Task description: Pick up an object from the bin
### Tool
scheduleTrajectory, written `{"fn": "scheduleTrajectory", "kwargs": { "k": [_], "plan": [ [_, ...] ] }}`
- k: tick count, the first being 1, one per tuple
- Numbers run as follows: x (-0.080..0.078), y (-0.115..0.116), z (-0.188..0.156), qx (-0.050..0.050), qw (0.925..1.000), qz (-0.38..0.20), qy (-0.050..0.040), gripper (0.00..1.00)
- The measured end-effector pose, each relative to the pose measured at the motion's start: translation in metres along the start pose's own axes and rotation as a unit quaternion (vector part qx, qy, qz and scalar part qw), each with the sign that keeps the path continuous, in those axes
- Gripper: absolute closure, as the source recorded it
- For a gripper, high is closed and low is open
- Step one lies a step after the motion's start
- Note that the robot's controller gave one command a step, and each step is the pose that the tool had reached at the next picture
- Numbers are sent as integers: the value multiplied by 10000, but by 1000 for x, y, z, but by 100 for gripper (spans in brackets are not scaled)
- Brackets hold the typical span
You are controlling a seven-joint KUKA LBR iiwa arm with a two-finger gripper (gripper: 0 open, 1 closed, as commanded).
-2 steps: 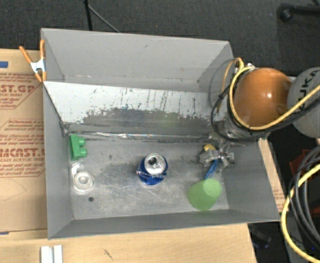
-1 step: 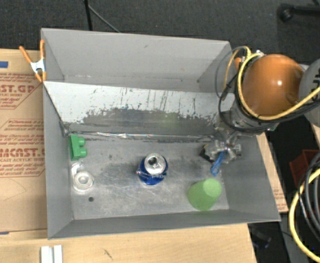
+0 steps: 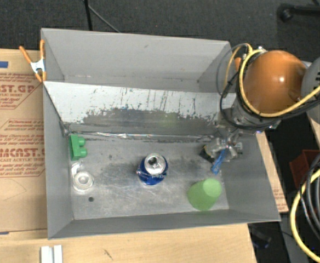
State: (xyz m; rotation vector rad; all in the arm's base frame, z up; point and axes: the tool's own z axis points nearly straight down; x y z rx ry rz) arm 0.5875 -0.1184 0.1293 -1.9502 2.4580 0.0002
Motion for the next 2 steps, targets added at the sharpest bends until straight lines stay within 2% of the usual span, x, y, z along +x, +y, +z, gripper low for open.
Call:
{"fn": "scheduleTrajectory", "kwargs": {
  "k": [1,2],
  "plan": [
    [-2,-1,-41,14,10000,5,2,100],
    [-4,-2,-64,8,10000,10,3,100]
  ]
}}
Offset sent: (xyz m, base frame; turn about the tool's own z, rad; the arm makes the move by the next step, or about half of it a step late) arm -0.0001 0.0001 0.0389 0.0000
